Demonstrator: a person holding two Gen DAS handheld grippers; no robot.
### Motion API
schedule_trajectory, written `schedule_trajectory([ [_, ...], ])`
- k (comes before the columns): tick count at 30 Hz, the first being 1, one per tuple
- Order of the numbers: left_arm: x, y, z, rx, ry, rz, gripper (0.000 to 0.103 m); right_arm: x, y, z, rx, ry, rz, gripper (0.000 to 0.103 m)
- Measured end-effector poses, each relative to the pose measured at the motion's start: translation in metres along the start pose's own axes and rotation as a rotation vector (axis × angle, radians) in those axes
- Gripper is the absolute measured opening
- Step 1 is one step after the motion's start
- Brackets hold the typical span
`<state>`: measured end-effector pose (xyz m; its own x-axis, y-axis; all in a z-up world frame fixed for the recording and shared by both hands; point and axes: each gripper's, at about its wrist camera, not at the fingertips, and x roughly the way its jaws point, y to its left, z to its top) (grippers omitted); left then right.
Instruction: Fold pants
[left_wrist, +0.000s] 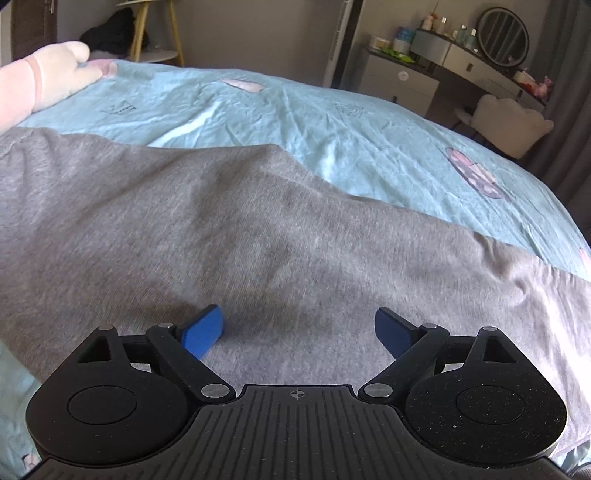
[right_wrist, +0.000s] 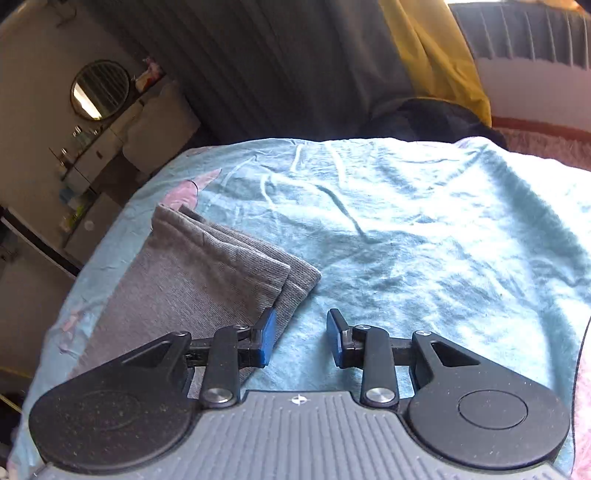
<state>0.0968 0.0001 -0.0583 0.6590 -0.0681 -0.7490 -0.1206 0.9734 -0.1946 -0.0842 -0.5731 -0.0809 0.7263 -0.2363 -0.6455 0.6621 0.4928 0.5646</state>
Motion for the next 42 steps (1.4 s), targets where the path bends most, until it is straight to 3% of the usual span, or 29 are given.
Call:
schedule_trajectory([
  [7, -0.007, 0.001, -0.006, -0.055, -0.007, 0.001, 0.095, 0.031, 0.003, 0.004, 0.086, 0.036, 0.061, 0.031],
  [10, -0.008, 0.0, -0.008, -0.057, -0.007, -0.002, 0.095, 0.034, 0.001, 0.008, 0.144, 0.041, 0.148, 0.049],
  [12, -0.007, -0.002, -0.009, -0.041, -0.004, 0.006, 0.095, 0.04, 0.005, 0.008, 0.13, 0.039, 0.152, 0.052],
  [15, -0.003, -0.007, -0.01, -0.002, 0.008, 0.028, 0.095, 0.046, 0.013, 0.009, 0.093, 0.039, 0.129, 0.05],
  [16, -0.002, -0.009, -0.011, 0.014, 0.01, 0.034, 0.096, 0.047, 0.015, 0.01, 0.082, 0.038, 0.125, 0.045],
  [17, -0.001, -0.011, -0.012, 0.03, 0.011, 0.04, 0.096, 0.049, 0.018, 0.01, 0.069, 0.041, 0.118, 0.03],
  [19, 0.001, -0.015, -0.014, 0.057, 0.012, 0.051, 0.096, 0.052, 0.021, 0.01, 0.042, 0.048, 0.107, 0.01],
  [28, 0.004, -0.014, -0.014, 0.059, 0.014, 0.045, 0.098, 0.055, 0.03, 0.011, 0.0, 0.036, 0.053, 0.019],
  [33, 0.005, -0.015, -0.014, 0.065, 0.009, 0.041, 0.098, 0.049, 0.058, 0.011, -0.151, 0.007, -0.028, 0.01],
  [36, 0.004, -0.012, -0.012, 0.044, 0.005, 0.027, 0.099, 0.026, 0.098, 0.011, -0.312, -0.069, -0.031, 0.009],
  [42, -0.002, -0.001, -0.009, -0.038, -0.009, -0.029, 0.099, -0.029, 0.216, -0.025, -0.705, -0.149, 0.194, 0.008],
])
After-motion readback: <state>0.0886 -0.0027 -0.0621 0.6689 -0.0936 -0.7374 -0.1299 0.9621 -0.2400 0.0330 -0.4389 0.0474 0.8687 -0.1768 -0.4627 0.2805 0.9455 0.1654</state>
